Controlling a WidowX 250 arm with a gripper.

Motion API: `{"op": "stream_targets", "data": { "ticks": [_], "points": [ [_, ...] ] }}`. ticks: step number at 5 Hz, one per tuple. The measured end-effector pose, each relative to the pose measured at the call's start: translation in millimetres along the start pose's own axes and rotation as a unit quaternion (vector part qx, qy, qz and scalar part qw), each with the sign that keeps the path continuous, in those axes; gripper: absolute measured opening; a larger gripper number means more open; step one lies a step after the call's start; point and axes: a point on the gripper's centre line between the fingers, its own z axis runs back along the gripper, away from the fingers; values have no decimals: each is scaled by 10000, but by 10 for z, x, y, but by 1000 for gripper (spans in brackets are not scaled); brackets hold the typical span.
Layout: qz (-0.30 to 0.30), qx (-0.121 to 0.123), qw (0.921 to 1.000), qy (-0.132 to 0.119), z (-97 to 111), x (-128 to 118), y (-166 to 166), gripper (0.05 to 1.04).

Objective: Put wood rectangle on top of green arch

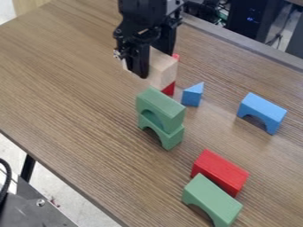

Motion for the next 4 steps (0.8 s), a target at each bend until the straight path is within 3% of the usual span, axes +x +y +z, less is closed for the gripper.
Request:
{"op": "stream_targets", "data": {
  "ticks": [4],
  "points": [
    [38, 215, 9997, -72, -184, -196, 19, 580]
  ]
}}
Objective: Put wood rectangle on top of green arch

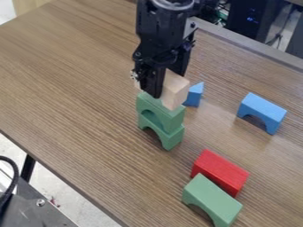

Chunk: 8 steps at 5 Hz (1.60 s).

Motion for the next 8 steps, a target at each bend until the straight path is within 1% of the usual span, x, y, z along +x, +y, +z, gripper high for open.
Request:
{"op": "stream_targets", "data": {
  "ticks": [1, 2, 5, 8],
  "points": [
    [-1, -4, 10000, 4, -5, -44, -2, 580],
    [-4, 101, 9999, -1, -78, -57, 23, 580],
    [21, 218, 9997, 46, -158, -73, 8, 580],
    [116, 169, 9998, 71, -122, -39, -79, 580]
  ]
}}
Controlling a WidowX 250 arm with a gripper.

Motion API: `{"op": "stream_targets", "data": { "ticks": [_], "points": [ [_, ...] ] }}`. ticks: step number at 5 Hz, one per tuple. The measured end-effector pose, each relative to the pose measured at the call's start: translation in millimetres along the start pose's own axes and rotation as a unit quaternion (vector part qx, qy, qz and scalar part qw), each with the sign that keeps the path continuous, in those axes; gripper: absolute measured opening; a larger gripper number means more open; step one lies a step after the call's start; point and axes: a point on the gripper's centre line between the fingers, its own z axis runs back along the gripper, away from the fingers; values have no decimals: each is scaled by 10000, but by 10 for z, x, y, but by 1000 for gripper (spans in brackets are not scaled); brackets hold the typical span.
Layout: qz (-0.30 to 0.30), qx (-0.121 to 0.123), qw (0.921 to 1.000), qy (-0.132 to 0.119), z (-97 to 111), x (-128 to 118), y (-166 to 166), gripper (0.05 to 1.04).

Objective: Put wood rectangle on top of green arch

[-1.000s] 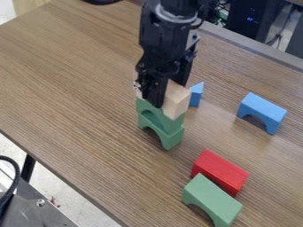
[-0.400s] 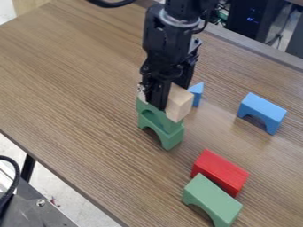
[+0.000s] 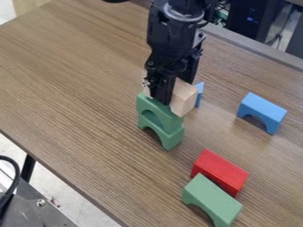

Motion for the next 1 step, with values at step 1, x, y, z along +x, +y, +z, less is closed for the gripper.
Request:
{"op": "stream_targets", "data": {
  "ticks": [1],
  "points": [
    [9, 14, 10000, -28, -8, 8, 0, 580]
  ]
}}
